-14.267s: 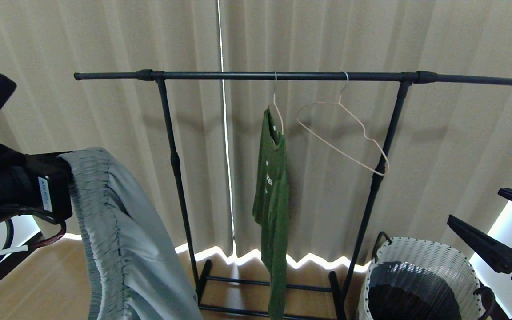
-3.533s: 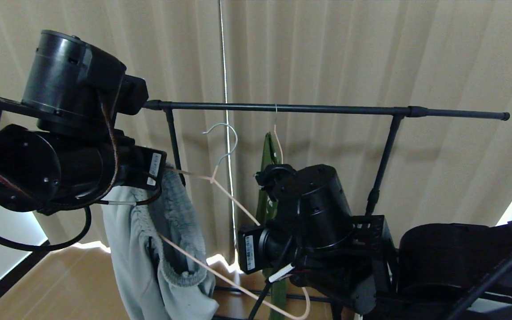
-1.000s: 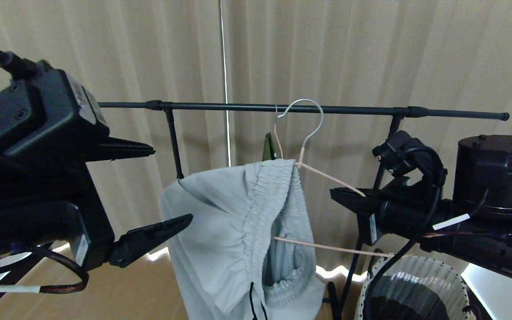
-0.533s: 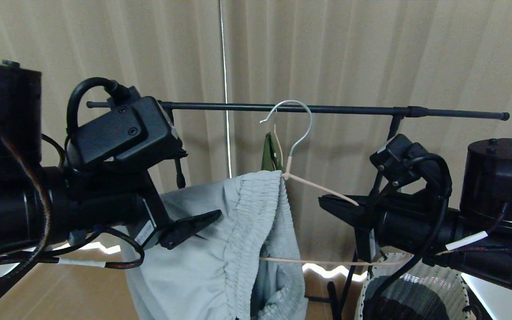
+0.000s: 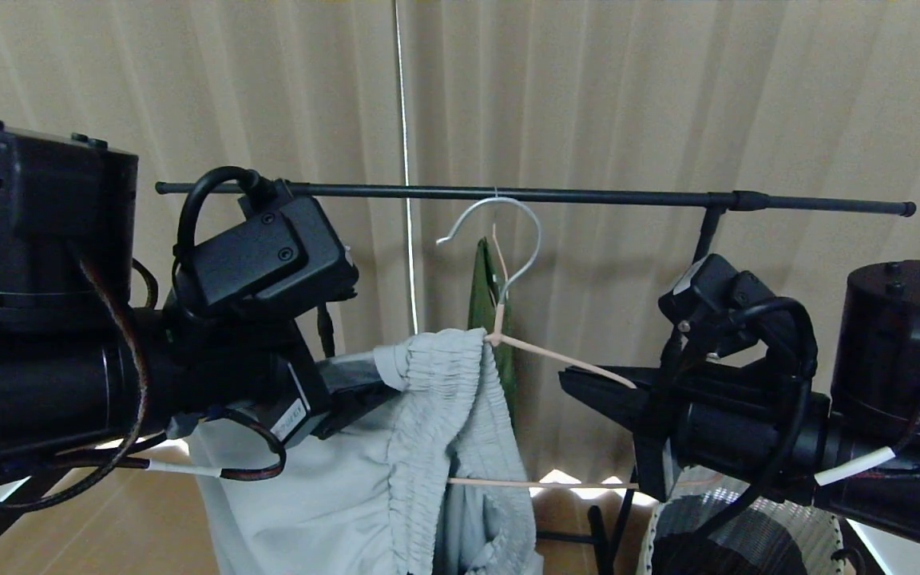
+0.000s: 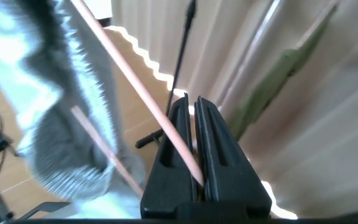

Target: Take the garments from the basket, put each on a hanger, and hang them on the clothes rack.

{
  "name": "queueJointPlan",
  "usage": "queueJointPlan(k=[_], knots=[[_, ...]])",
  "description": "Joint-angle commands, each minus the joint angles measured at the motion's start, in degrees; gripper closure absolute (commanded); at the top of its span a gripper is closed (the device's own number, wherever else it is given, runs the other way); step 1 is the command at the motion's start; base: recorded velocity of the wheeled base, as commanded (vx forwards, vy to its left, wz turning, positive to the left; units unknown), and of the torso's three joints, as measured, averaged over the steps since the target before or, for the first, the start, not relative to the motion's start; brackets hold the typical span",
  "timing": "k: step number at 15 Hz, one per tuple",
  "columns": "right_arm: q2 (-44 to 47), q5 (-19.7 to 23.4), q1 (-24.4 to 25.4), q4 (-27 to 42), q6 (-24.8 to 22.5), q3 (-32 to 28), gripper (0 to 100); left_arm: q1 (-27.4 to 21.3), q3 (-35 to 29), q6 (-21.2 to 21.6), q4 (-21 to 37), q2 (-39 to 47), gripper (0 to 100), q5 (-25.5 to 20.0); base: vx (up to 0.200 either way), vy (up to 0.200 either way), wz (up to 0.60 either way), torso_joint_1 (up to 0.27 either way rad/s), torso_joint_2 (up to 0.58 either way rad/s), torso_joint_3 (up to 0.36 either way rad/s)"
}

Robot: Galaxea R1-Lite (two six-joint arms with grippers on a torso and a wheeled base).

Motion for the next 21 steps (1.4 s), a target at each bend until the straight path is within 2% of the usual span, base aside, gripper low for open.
queueJointPlan(k=[1, 7, 10, 11, 15, 17, 18, 21], knots=[[-0.68, 0.96, 0.54, -0.09, -0.02, 0.33, 100, -0.01, 0.13, -0.05, 0.0, 0.16, 100, 0.0, 0.0, 0.0, 0.0, 0.0, 0.0, 0.0], [-1.91, 1.84, 0.8, -0.18, -0.02, 0.59, 100, 0.08, 1.44, -0.32, -0.35, -0.19, 100, -0.09, 0.0, 0.0, 0.0, 0.0, 0.0, 0.0], [-1.91, 1.58, 0.45, -1.76, -0.28, 1.39, 100, 0.25, 7.68, -0.23, -10.55, -0.72, 100, 0.35, 0.0, 0.0, 0.0, 0.0, 0.0, 0.0], [-1.91, 1.49, 0.36, -1.85, -0.28, 1.82, 0, 0.34, 9.35, -0.14, -13.71, -0.81, 100, 0.53, 0.0, 0.0, 0.0, 0.0, 0.0, 0.0], [-1.91, 0.26, -1.31, -2.12, -0.37, 1.91, 0, 3.06, 10.06, -0.23, -14.59, -0.81, 100, 4.92, 0.0, 0.0, 0.0, 0.0, 0.0, 0.0], [-2.52, 0.26, -2.54, -2.12, -1.51, 2.62, 0, 5.17, 9.97, -0.58, -14.59, -0.28, 100, 10.02, 0.0, 0.0, 0.0, 0.0, 0.0, 0.0], [-2.61, 0.26, -2.54, -2.12, -1.86, 3.76, 0, 6.14, 9.97, -3.22, -14.59, 0.07, 100, 13.89, 0.0, 0.0, 0.0, 0.0, 0.0, 0.0], [-2.08, 0.35, -2.27, -2.12, -1.86, 5.34, 0, 5.53, 8.21, -12.97, -15.03, 0.6, 100, 14.68, 0.0, 0.0, 0.0, 0.0, 0.0, 0.0]])
